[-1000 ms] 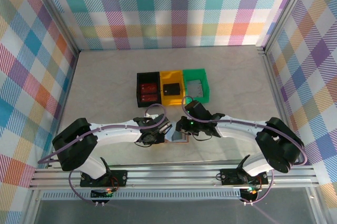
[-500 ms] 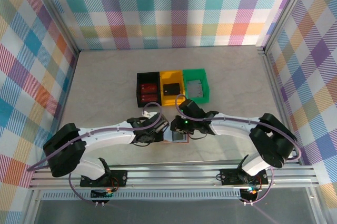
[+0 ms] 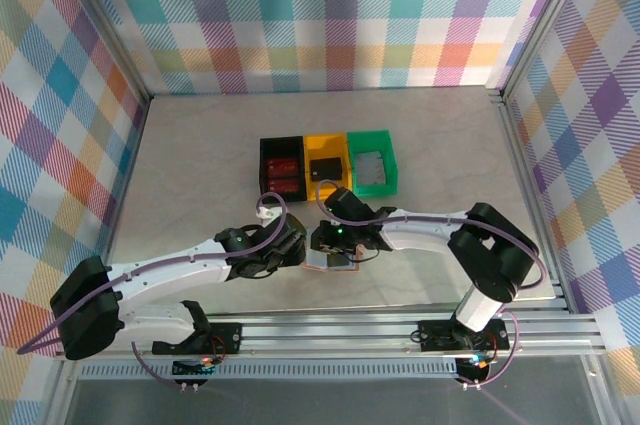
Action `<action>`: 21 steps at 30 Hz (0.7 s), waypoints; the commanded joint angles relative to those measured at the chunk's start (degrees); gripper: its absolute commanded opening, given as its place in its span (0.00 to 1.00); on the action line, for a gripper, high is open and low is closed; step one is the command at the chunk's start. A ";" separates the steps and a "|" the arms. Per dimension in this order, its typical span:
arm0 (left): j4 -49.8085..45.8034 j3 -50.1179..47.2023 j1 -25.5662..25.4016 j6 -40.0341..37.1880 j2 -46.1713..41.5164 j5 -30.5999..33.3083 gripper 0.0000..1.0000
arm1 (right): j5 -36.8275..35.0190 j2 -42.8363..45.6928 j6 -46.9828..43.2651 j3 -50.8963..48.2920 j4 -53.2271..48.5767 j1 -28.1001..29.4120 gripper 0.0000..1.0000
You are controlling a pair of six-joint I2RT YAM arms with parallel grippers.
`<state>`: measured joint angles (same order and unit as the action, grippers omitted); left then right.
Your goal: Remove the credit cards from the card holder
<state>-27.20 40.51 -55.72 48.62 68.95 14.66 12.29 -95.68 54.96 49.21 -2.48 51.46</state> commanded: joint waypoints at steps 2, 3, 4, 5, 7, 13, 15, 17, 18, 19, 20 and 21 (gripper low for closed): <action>1.56 -1.07 0.27 0.25 0.75 -0.27 0.47 | 1.07 -1.64 0.58 2.67 -1.56 0.39 0.20; 1.76 -0.97 0.27 0.32 1.47 -0.38 0.47 | 1.02 -2.06 0.67 3.11 -2.25 0.39 0.20; 1.84 -0.88 0.27 0.33 1.97 -0.46 0.47 | 1.06 -2.30 0.80 3.32 -2.57 0.39 0.22; 1.87 -0.71 0.27 0.46 2.62 -0.59 0.47 | 1.20 -2.56 1.12 3.40 -2.70 0.39 0.24; 2.14 -0.53 0.27 0.73 3.78 -1.06 0.48 | 1.24 -2.89 2.00 3.35 -3.03 0.40 0.28; 4.51 -1.63 0.27 1.71 7.00 -2.52 0.48 | 1.50 -3.22 3.10 3.88 -4.44 0.39 0.29; 5.71 -2.33 0.27 2.23 7.83 -3.05 0.48 | 1.59 -2.84 3.44 3.82 -4.19 0.33 0.29; 6.12 -2.67 0.27 2.69 8.60 -3.22 0.48 | 2.00 -2.52 3.77 3.87 -4.06 0.31 0.29; 6.49 -2.84 0.27 2.77 8.89 -3.21 0.48 | 2.16 -2.30 3.98 3.88 -3.97 0.22 0.28; 6.67 -2.98 0.27 2.86 9.08 -3.07 0.48 | 2.27 -2.16 4.20 3.74 -3.63 0.12 0.28; 6.88 -3.11 0.27 2.97 9.33 -3.05 0.48 | 2.58 -1.89 4.49 3.45 -2.92 0.07 0.28; 7.14 -3.25 0.27 3.05 9.62 -3.05 0.48 | 3.17 -1.65 4.78 3.19 -2.13 0.04 0.28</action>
<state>-21.89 38.24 -55.72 50.61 77.58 12.51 12.73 -98.65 58.08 51.94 -6.46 51.40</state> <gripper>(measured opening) 0.477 0.280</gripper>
